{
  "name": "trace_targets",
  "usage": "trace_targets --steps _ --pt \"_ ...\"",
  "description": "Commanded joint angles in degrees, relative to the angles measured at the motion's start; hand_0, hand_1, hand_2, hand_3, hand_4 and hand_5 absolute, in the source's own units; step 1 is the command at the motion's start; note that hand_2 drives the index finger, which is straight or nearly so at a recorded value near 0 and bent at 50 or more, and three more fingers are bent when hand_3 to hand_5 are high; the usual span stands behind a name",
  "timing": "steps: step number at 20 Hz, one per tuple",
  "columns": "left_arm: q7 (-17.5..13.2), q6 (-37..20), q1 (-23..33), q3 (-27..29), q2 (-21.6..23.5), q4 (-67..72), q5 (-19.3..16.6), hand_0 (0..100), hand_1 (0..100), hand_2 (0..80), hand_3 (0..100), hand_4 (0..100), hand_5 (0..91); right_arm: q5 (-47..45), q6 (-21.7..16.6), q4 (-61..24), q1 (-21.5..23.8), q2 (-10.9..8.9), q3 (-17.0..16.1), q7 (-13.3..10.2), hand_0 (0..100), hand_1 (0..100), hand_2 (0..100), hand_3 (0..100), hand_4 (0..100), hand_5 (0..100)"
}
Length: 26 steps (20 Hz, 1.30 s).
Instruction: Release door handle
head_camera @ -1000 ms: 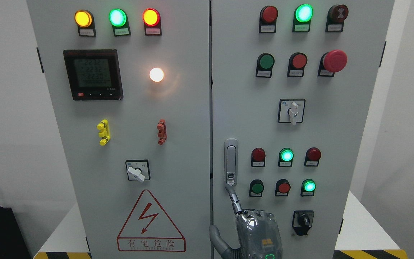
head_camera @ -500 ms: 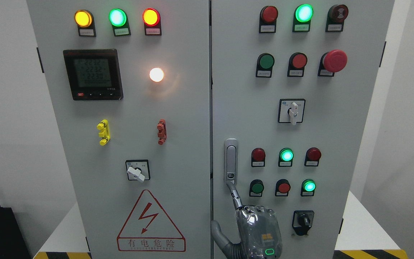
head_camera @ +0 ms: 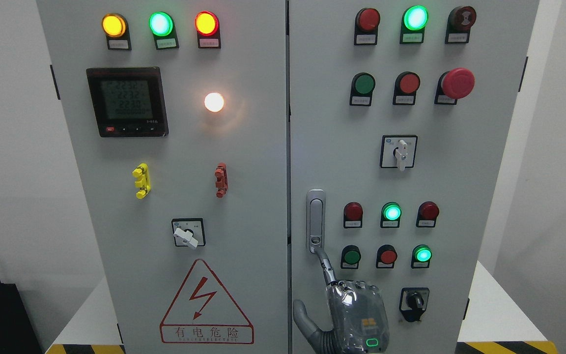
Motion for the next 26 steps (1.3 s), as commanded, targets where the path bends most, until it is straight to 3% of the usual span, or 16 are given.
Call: trace_targets --steps 1,26 --pt "0.0 0.0 0.0 -0.8 0.0 1.1 0.0 12 39 0.0 0 0 0.0 -0.1 -0.1 0.9 -0.1 0.04 -0.5 1.0 38 37 0 100 100 100" --pt "0.0 0.0 0.0 -0.8 0.1 1.1 0.0 12 39 0.0 0 0 0.0 0.0 -0.1 1.0 0.0 0.04 -0.1 1.2 38 37 2 100 100 100"
